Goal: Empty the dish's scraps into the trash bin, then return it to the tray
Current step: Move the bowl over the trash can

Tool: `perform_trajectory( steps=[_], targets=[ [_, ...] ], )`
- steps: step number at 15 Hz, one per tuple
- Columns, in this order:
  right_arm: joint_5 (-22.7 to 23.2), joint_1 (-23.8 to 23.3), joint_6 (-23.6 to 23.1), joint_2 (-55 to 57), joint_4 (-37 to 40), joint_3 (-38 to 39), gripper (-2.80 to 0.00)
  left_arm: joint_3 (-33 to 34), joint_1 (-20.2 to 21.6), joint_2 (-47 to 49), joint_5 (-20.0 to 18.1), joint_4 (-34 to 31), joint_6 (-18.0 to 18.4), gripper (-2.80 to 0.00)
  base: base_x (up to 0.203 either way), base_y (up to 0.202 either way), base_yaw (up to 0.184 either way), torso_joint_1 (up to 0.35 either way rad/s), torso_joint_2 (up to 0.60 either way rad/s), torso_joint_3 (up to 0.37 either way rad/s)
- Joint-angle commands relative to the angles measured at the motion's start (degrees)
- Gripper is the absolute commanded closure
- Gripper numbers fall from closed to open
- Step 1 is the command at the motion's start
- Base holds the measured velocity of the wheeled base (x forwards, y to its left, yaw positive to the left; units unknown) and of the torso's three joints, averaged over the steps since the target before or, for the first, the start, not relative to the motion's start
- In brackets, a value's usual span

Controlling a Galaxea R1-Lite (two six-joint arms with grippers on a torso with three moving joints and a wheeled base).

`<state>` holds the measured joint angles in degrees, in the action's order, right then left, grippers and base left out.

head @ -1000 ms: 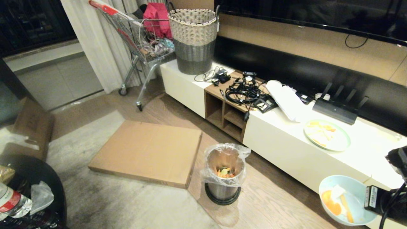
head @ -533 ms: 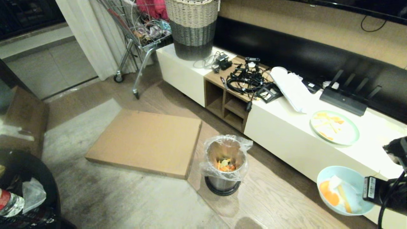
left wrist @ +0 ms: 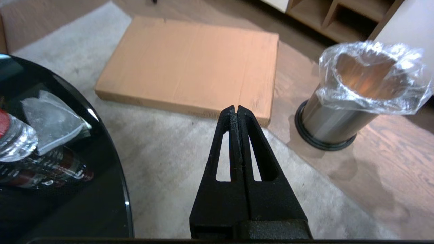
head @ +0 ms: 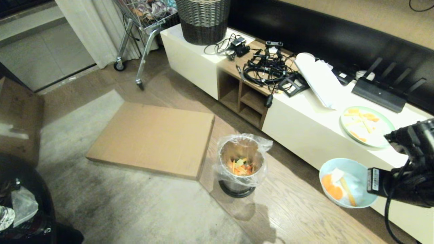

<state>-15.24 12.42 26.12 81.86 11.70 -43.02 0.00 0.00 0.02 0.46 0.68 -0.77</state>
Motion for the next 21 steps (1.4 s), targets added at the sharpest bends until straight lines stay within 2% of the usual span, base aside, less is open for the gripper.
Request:
perform_trajectory(
  steps=[1,13,19,21],
  targets=[
    [-1.85,2.45,0.33,4.56,0.07,-2.83,0.00,0.00,0.00,-0.02,-0.02,0.02,-0.02,0.00,0.000,0.000,0.000,-0.001,-0.01,-0.205],
    [-2.62,6.21,0.42,17.49,-0.91,-20.55,0.00,0.00,0.00,-0.02,-0.02,0.02,-0.11,0.00,0.000,0.000,0.000,0.005,0.00,-0.192],
    [-2.92,8.65,0.02,22.53,-0.53,-31.24,0.00,0.00,0.00,-0.02,-0.02,0.02,-0.11,0.00,0.000,0.000,0.000,0.000,0.00,-0.021],
    [-3.32,10.16,-2.98,24.15,-1.12,-33.63,0.00,0.00,0.00,-0.02,0.06,0.02,-0.02,0.00,0.000,0.000,0.000,0.000,0.00,0.000]
  ],
)
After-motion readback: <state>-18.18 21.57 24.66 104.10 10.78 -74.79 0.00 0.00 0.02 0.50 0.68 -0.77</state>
